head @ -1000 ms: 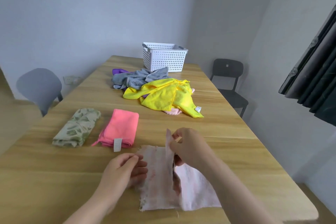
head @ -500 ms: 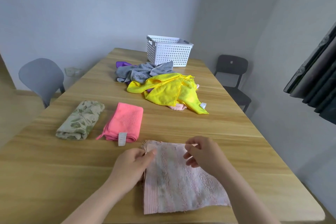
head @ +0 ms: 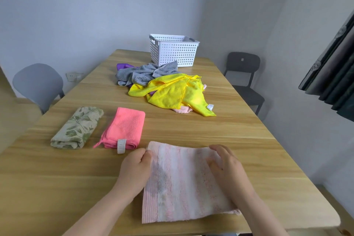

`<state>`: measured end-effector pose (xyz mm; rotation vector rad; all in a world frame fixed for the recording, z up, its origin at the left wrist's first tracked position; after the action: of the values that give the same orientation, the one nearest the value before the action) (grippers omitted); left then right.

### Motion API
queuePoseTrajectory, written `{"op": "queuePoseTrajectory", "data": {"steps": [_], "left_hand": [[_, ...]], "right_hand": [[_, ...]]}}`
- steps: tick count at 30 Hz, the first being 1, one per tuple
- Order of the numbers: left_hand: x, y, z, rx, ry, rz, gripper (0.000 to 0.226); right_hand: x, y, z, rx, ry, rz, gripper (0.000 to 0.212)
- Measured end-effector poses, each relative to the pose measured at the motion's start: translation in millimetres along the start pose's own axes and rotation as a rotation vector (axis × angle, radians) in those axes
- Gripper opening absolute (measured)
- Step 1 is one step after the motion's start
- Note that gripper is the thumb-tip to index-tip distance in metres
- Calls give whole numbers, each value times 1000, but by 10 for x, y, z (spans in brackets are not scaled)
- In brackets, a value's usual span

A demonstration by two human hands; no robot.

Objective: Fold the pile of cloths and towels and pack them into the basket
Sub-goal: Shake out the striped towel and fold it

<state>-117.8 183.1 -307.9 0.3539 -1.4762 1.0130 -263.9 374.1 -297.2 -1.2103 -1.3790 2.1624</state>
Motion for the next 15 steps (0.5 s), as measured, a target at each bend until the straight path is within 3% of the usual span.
{"op": "queuePoseTrajectory", "data": {"steps": [3, 6, 11, 15], "left_hand": [[35, -69, 79, 32, -37, -51, 32], [-12, -140, 190, 34, -51, 44, 34], [-183, -158, 255, 37, -95, 135, 37], [-210, -170, 286, 12, -133, 101, 34]], "right_hand": [[23, 0, 16, -3, 23, 33, 43], [53, 57, 20, -57, 74, -11, 46], [126, 46, -19, 49, 203, 6, 49], [69, 78, -57, 2, 239, -3, 47]]}}
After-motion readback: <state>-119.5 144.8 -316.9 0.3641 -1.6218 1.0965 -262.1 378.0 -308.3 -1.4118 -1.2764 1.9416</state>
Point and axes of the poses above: each hand's wrist, its own z-axis towards the middle knuckle, its own y-axis out of the palm, x = y × z, the point moved 6 cm from there along z, towards the middle knuckle, and after that the axes turned 7 degrees about -z, right-handed, at the moved point
